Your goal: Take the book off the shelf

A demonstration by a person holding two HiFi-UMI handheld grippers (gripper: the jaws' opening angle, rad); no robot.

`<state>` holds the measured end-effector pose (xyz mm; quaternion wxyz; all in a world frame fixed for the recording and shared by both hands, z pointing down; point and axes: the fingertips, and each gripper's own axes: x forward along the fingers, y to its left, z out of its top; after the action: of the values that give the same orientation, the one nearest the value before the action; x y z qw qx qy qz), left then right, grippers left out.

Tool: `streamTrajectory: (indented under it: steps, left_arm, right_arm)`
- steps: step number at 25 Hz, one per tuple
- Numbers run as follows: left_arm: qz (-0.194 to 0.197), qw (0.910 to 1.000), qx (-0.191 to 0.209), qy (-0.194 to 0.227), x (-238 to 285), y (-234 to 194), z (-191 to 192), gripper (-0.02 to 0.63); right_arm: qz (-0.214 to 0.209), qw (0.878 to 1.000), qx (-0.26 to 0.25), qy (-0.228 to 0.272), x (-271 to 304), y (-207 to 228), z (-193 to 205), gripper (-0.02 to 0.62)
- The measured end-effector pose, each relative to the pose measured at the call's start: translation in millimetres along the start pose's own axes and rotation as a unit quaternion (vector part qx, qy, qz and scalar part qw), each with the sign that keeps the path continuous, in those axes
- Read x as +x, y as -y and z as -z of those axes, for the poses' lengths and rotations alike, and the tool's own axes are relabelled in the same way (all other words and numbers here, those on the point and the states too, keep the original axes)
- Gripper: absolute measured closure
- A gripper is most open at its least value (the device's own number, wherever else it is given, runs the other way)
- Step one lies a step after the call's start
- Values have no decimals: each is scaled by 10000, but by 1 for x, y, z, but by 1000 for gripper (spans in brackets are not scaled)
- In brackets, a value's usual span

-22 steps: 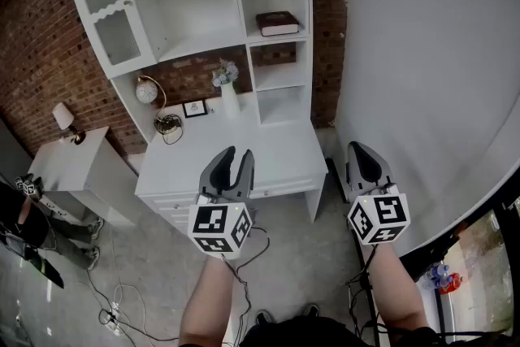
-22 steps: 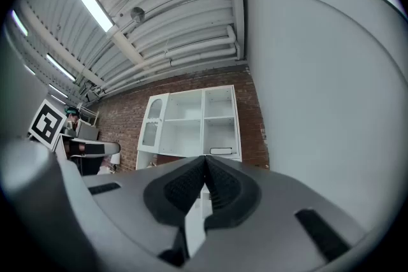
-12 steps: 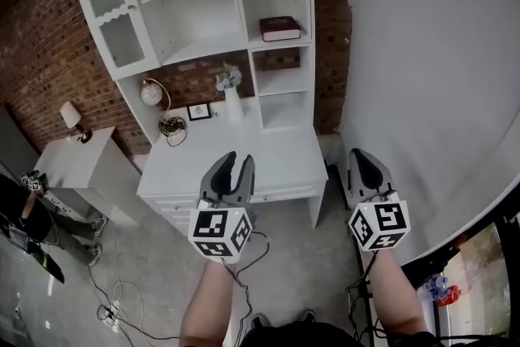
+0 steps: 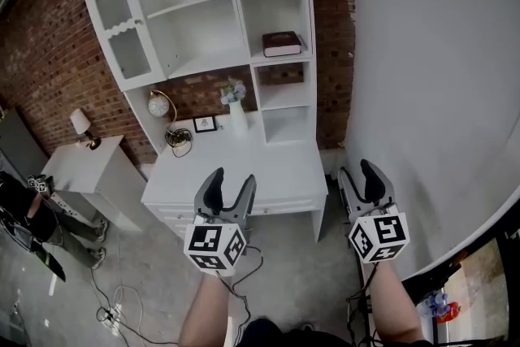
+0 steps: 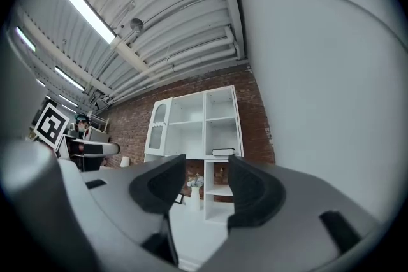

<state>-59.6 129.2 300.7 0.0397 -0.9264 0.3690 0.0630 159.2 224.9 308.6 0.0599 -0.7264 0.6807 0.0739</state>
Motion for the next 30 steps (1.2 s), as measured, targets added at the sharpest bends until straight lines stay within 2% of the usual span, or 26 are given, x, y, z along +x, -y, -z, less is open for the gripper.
streamTrajectory:
  steps: [6, 11, 15, 24, 30]
  left_arm:
    - [31, 10000, 65, -68, 16, 3, 6, 339]
    - [33, 9999, 65, -108, 36, -14, 17, 339]
    - [47, 10000, 28, -38, 64, -33, 25, 339]
    - [264, 9993, -227, -108, 145, -93, 52, 339]
    - [483, 9985, -225, -127, 190, -129, 59, 339]
  right_arm:
    - [-104, 9998, 151, 40, 11, 8, 5, 402]
    - [-83, 9998, 96, -127, 35, 10, 24, 402]
    - [-25, 9999, -57, -152, 60, 13, 28, 402]
    - [164, 9993, 76, -322, 143, 19, 53, 402]
    - [405, 9985, 65, -353, 190, 19, 61, 402]
